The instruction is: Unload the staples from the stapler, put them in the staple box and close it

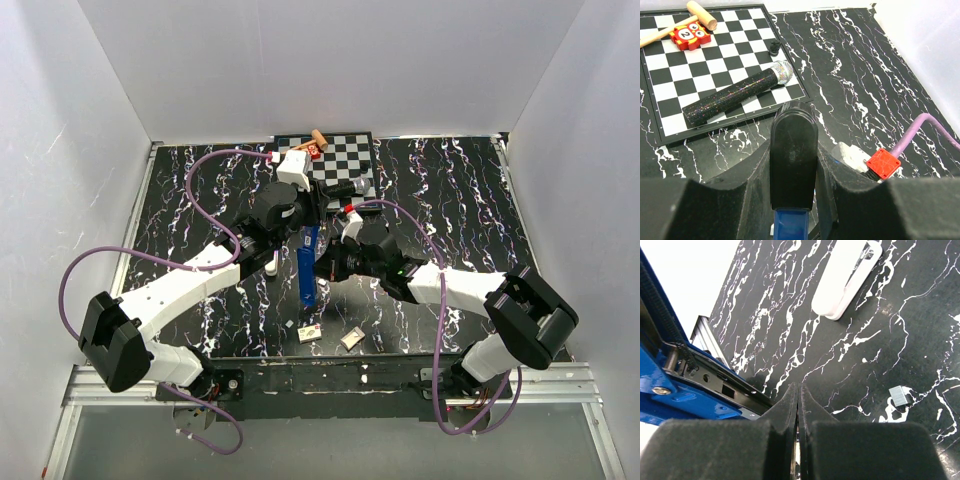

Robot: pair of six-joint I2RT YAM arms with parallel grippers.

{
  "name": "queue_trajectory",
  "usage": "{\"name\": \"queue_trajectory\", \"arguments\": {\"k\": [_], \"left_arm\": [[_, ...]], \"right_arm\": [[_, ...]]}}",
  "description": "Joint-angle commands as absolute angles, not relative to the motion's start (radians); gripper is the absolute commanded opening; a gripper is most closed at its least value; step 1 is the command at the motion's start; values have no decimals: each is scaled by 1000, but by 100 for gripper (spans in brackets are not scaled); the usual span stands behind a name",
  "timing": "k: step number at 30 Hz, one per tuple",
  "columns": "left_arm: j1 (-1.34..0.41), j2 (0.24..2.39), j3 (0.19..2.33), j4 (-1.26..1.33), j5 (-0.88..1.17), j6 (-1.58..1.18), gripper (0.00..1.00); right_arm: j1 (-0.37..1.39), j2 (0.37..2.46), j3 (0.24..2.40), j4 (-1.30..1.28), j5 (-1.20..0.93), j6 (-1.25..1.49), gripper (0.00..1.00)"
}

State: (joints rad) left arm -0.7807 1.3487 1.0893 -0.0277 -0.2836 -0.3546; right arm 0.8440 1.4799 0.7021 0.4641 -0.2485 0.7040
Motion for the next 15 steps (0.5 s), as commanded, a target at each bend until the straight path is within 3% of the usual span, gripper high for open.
{"name": "queue_trajectory", "arguments": {"k": [1, 15], "left_arm": [[-776, 1305, 1138, 32, -308, -360, 0], [-776, 1164, 1152, -100, -262, -364, 0]], "right_arm": [[851, 1477, 709, 545, -301, 719, 1], [853, 1321, 726, 345, -198, 640, 1]]}}
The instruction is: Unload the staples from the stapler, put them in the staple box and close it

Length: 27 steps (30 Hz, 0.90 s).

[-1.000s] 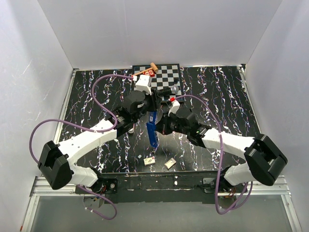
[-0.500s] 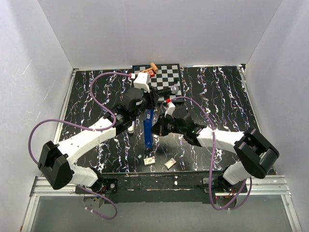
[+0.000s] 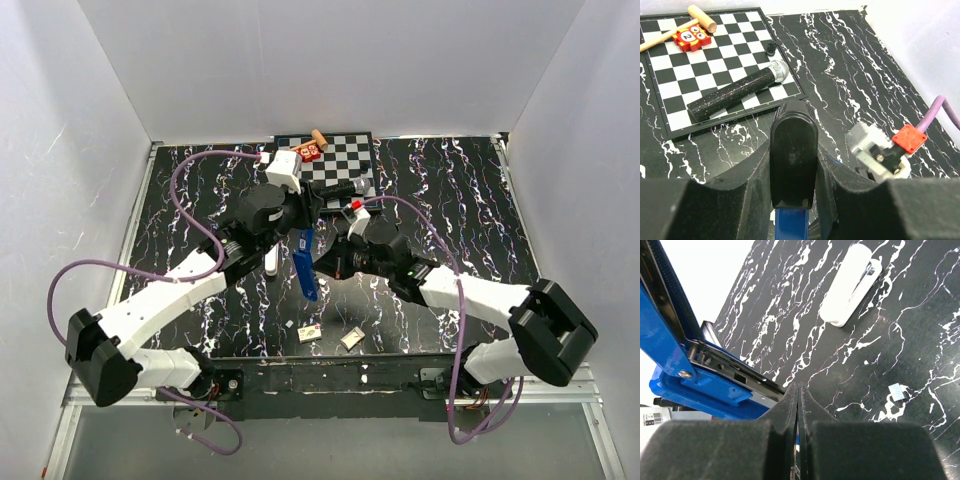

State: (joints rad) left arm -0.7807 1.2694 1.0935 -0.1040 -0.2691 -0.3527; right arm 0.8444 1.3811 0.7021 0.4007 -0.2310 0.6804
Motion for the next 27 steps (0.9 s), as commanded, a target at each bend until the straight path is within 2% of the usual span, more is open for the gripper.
{"name": "queue_trajectory", "arguments": {"k": [1, 15, 21, 27], "left_arm": [[-776, 1149, 1152, -106, -256, -365, 0], [-775, 954, 1126, -198, -248, -348, 0], [-775, 890, 1123, -199, -261, -347, 0], [-775, 851, 1126, -196, -258, -370, 0]], "right_arm": [[851, 1313, 730, 330, -190, 632, 1], [853, 1068, 805, -38, 38, 473, 1], [867, 982, 785, -132, 8, 492, 1], [928, 985, 764, -103, -27, 557, 1]]}}
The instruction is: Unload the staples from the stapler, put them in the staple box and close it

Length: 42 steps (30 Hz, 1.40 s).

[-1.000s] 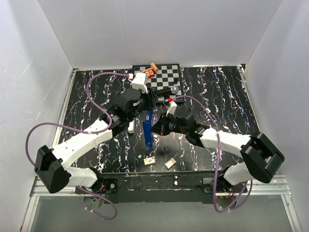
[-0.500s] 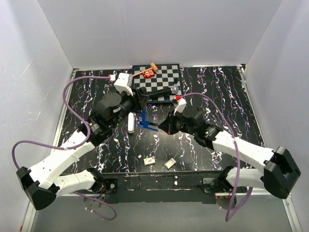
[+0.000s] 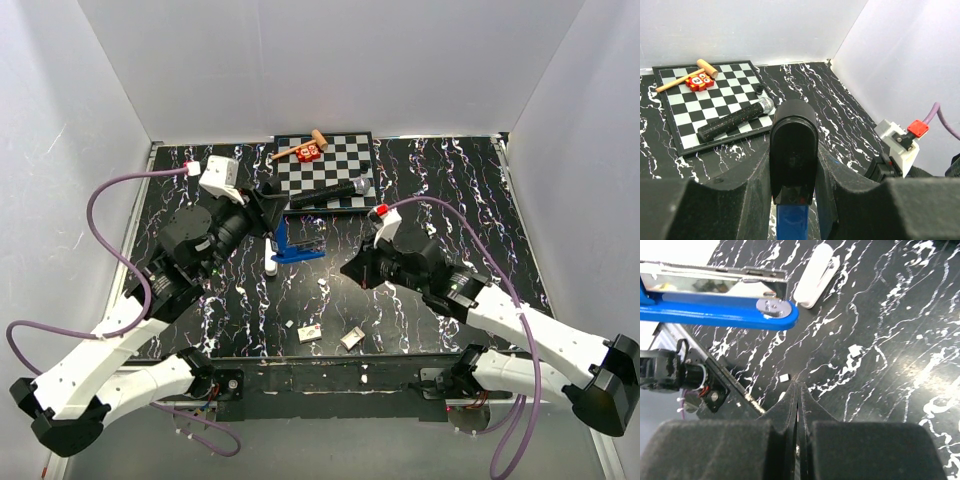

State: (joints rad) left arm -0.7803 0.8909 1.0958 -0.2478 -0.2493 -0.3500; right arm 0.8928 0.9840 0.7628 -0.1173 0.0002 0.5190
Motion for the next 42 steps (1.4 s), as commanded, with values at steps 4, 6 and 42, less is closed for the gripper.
{"name": "queue_trajectory", "arguments": {"k": [4, 6, 42], "left_arm": [[-775, 836, 1124, -201, -232, -400, 0], [-775, 830, 1124, -210, -218, -423, 0], [-775, 804, 1152, -350, 47, -486, 0]], "right_arm": [[951, 1038, 767, -28, -90, 624, 1], [968, 1060, 776, 21, -94, 643, 1], [1012, 1036, 1089, -195, 117, 413, 1]]}}
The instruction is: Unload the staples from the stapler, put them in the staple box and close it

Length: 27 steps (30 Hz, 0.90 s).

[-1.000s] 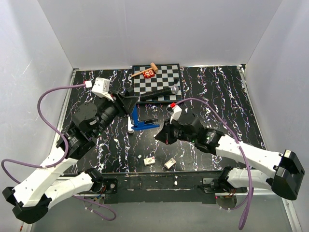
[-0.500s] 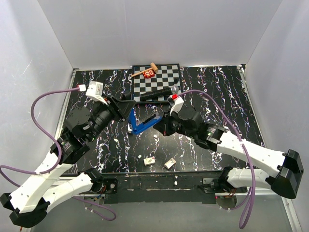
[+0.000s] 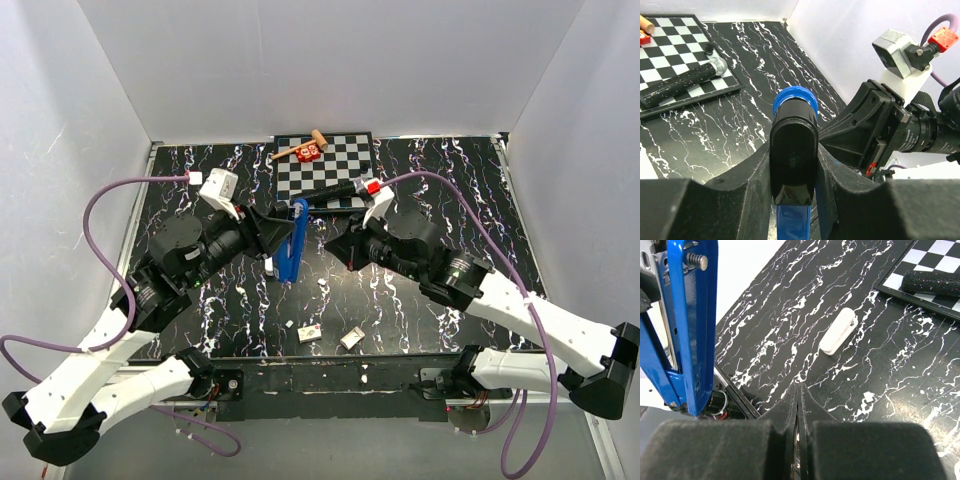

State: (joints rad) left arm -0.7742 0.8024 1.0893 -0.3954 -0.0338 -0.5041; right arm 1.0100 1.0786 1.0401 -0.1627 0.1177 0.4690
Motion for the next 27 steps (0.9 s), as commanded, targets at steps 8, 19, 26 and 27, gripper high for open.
{"name": "queue_trajectory", "arguments": {"k": [8, 19, 26, 27], "left_arm": [[-775, 831, 1147, -298, 251, -411, 0], [-775, 838, 1111, -161, 649, -327, 0], [-776, 880, 1106, -146, 794, -310, 0], [-775, 887, 1103, -149, 804, -305, 0]], "right_arm": [[1012, 970, 1163, -372, -53, 275, 1], [1011, 968, 1299, -595, -376, 69, 1], [1012, 999, 1359, -630, -452, 6, 1], [1011, 1008, 1376, -635, -463, 3, 1]]}}
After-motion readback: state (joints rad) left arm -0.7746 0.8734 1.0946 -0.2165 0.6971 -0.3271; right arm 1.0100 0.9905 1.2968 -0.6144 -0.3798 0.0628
